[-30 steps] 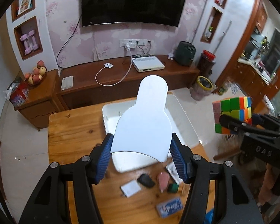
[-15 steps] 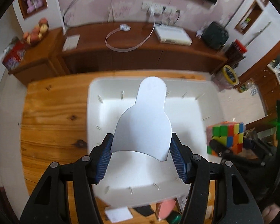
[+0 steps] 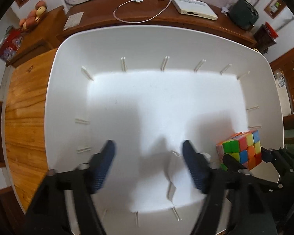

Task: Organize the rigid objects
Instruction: 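Carry the scraper and cube into the white tray and open both tools, then lift both tools out of the tray back over the table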

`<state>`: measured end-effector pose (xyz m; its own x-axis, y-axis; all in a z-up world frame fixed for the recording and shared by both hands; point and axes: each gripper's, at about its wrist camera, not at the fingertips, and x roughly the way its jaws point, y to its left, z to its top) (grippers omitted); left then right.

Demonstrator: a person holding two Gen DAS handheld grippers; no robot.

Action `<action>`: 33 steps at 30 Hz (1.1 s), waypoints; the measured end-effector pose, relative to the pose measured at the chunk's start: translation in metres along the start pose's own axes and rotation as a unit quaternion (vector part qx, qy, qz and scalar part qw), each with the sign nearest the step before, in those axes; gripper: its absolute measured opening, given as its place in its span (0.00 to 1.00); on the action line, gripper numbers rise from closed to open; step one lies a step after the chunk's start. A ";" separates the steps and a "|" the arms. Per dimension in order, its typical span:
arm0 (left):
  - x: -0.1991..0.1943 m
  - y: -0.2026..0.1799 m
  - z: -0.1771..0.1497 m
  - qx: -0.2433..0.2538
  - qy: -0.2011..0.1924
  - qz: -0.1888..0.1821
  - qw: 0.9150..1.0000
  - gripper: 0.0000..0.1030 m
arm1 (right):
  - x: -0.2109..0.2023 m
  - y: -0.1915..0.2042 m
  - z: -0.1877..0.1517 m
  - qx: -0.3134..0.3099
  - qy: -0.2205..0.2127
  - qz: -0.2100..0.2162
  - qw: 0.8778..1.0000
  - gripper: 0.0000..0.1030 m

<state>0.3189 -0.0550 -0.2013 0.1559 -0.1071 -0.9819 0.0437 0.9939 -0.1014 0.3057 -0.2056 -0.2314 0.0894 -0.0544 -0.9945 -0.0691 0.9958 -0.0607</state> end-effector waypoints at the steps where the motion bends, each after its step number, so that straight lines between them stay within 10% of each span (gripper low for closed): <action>1: 0.000 0.001 0.000 -0.005 0.001 0.001 1.000 0.76 | 0.000 0.001 -0.001 -0.002 -0.001 0.001 1.000 0.56; 33: -0.129 0.016 -0.090 0.016 -0.096 -0.006 0.995 0.75 | -0.101 0.007 -0.077 0.052 -0.112 0.036 0.992 0.67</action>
<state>0.2102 -0.0229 -0.0904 0.3405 -0.1244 -0.9320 0.0768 0.9916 -0.1043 0.2197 -0.1989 -0.1383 0.3068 0.0227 -0.9515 0.0183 0.9994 0.0298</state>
